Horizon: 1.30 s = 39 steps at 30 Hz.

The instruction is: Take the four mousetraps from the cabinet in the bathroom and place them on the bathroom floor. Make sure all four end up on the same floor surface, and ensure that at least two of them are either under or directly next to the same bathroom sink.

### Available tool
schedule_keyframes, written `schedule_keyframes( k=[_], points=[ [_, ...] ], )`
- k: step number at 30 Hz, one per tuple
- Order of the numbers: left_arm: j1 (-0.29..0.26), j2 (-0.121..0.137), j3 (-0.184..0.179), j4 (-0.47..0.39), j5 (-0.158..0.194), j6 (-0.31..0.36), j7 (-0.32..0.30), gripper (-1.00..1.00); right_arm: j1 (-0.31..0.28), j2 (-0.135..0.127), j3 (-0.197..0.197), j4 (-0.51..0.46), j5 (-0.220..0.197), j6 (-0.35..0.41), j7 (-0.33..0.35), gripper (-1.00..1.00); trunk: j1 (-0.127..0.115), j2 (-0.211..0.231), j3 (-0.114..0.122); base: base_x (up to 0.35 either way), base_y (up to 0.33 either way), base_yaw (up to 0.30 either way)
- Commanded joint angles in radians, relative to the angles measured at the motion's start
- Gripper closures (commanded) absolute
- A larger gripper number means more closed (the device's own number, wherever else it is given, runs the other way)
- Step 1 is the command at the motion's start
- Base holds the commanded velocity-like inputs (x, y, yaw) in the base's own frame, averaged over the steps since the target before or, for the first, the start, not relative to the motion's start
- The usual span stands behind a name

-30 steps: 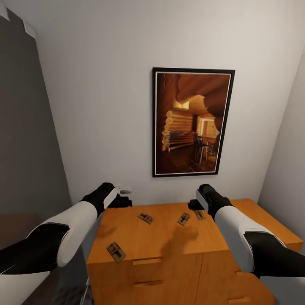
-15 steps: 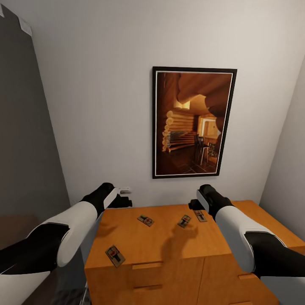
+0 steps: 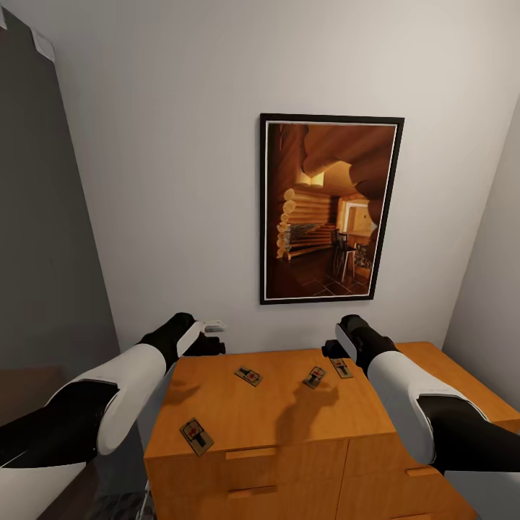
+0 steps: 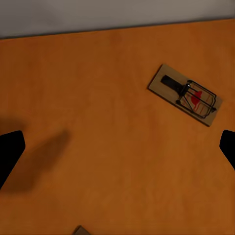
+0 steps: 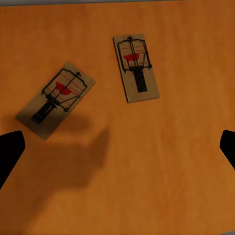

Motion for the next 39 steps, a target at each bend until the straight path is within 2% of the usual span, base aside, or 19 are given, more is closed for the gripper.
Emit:
schedule_keyframes(
  k=[1,27,39],
  points=[
    [0.0,0.0,-0.008,-0.001,0.01,0.004,0.003,-1.0,0.0,0.001,-0.004,-0.001,0.006,0.004,-0.001,-1.0,0.0,-0.001,-0.001,0.0,0.0,0.0],
    [0.0,0.0,-0.008,0.015,0.011,-0.036,0.005,-1.0,0.0,0.001,-0.004,-0.001,0.04,-0.015,-0.001,-1.0,0.0,-0.001,-0.001,0.0,-0.001,0.0],
    [0.0,0.001,-0.008,0.015,0.011,-0.037,0.006,-1.0,0.0,0.001,-0.004,-0.001,0.04,-0.023,-0.001,-1.0,0.0,-0.001,-0.001,0.0,-0.138,0.0]
  ],
)
